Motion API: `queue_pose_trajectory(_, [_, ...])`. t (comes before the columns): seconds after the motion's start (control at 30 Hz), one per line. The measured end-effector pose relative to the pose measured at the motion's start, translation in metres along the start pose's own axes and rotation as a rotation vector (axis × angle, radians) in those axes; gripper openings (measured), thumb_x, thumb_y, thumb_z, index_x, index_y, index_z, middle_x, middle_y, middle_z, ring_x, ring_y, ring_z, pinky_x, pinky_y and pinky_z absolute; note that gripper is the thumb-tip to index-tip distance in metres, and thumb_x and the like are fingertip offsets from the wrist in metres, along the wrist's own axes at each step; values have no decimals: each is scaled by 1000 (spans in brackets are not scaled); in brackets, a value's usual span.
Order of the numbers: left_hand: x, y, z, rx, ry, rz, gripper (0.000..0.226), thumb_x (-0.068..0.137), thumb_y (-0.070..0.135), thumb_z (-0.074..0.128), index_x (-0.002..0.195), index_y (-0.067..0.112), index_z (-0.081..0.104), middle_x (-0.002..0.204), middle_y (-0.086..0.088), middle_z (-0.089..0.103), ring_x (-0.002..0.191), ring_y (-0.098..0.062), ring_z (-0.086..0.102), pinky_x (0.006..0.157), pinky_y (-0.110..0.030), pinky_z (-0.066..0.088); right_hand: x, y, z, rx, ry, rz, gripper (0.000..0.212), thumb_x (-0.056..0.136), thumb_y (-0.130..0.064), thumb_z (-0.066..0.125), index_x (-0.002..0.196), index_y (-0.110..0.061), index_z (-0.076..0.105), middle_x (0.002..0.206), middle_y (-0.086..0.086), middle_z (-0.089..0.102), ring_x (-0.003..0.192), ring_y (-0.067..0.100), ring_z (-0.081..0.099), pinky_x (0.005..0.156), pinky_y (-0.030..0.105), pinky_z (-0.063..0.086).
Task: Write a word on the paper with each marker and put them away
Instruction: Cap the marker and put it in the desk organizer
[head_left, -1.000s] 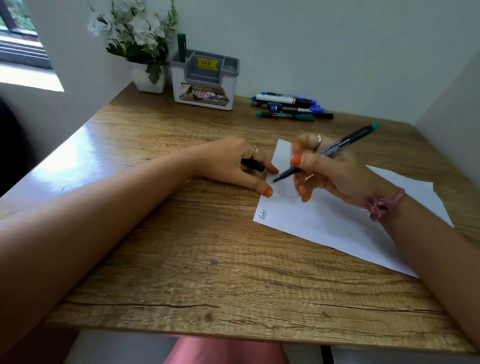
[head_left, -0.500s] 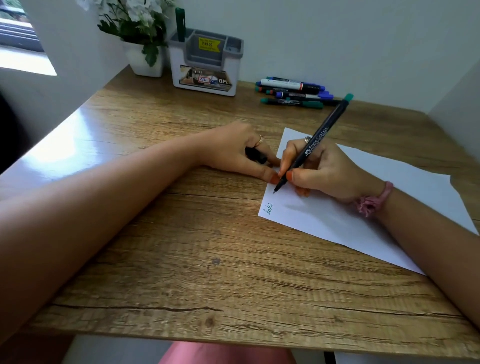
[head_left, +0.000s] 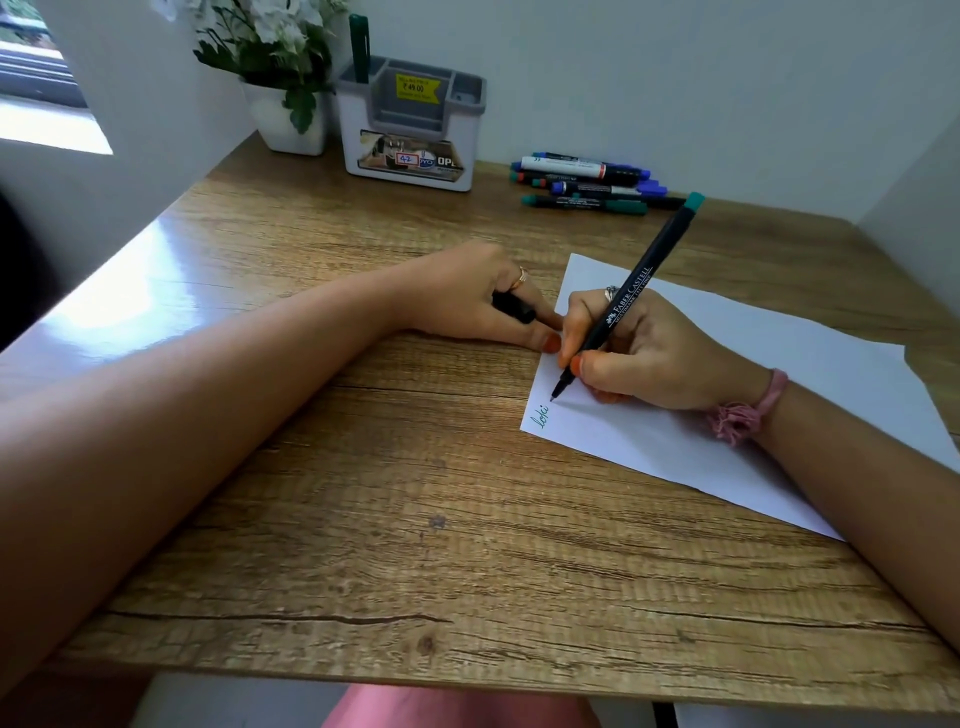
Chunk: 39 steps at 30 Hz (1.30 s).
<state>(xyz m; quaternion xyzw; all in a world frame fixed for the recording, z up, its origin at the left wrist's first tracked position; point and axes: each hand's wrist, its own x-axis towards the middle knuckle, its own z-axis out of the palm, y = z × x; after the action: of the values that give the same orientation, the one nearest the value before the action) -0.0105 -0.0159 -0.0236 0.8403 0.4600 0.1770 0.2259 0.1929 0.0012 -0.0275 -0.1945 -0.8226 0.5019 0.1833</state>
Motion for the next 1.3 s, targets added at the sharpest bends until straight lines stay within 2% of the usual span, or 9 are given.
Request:
queue_pose_trajectory(0.2, [0,0,-1,6,10,-34,36,76,50,60,109,36,66,56,26,58,56,6,51,50,-11,33,2,0,1,-54,53,0,12,75,-1,54,76,-12,59,47,-3,54,40,7,48,42,17,40])
queue_pose_trajectory(0.33, [0,0,0,1,12,-22,39,73,59,58,108,41,63,64,11,64,60,-4,52,51,-15,32,1,1,-1,-29,12,-17,6,71,-13,59,75,-11,59,53,-11,57,43,4,49,43,17,39])
queue_pose_trajectory(0.53, [0,2,-1,3,9,-28,39,66,62,51,102,48,59,71,1,68,60,-5,50,54,-20,33,2,2,-1,-45,46,-21,6,72,-6,58,75,-11,60,54,-4,54,43,7,48,43,18,39])
queue_pose_trajectory(0.6, [0,2,0,-3,13,-32,38,66,62,52,100,48,60,69,3,67,59,-4,50,54,-21,33,1,2,-2,-32,34,-28,6,71,-15,58,75,-12,61,57,2,54,44,9,48,43,19,39])
queue_pose_trajectory(0.77, [0,3,0,-7,18,-34,43,65,62,52,103,44,62,58,20,59,57,2,51,51,-14,32,2,4,-1,-23,52,-28,10,70,-19,57,76,-13,61,54,-5,56,43,4,49,44,16,39])
queue_pose_trajectory(0.97, [0,0,-1,-2,12,-20,38,69,60,54,103,46,59,75,2,70,62,-5,52,52,-15,33,3,3,-2,-57,85,-3,7,73,-6,57,75,-13,58,50,-6,53,40,3,48,43,14,38])
queue_pose_trajectory(1.1, [0,1,0,-10,19,-39,42,69,57,57,105,38,66,78,0,70,64,-3,52,53,-15,33,3,3,-1,-42,53,-15,5,69,-19,58,73,-16,59,55,6,50,41,5,46,42,17,37])
queue_pose_trajectory(1.2, [0,1,0,-3,17,-46,37,73,53,60,106,37,67,76,1,69,61,-1,51,52,-15,33,4,3,-2,-49,71,-14,5,67,-22,57,71,-20,60,53,-3,52,42,6,46,42,18,37])
queue_pose_trajectory(1.3, [0,1,0,-6,2,-42,42,70,58,55,105,39,65,72,6,67,60,-2,51,52,-15,33,4,2,-2,-79,89,-20,5,69,-13,59,72,-17,58,52,-12,56,44,3,48,44,15,39])
